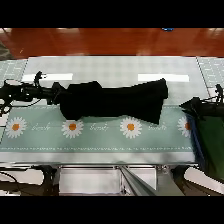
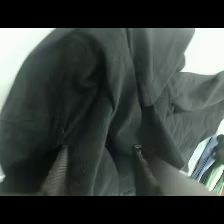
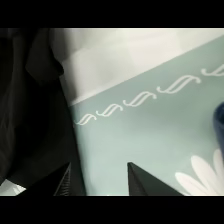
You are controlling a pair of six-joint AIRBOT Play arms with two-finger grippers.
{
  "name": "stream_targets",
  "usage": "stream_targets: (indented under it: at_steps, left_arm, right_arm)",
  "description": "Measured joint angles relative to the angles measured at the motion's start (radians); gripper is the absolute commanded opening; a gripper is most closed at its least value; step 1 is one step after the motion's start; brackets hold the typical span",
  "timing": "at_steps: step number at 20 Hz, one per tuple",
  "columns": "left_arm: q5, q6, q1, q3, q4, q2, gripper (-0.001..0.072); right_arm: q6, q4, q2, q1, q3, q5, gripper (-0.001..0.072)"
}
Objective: Fold the shirts.
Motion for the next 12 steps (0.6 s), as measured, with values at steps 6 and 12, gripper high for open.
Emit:
stream_targets:
  at_steps: [6,12]
  left_arm:
    - [-0.086,0.037,-0.033,0.052,0.019,-0.019,0.0020]
    - [-0.117,0.051,-0.036,0.116,0.024,-0.023,0.0020]
  right_arm:
    - [0.002,0.005,0.000,0.025,0.000,-0.035,0.0414]
    - [0.003,0.053,-0.056,0.043,0.000,-0.023,0.0414]
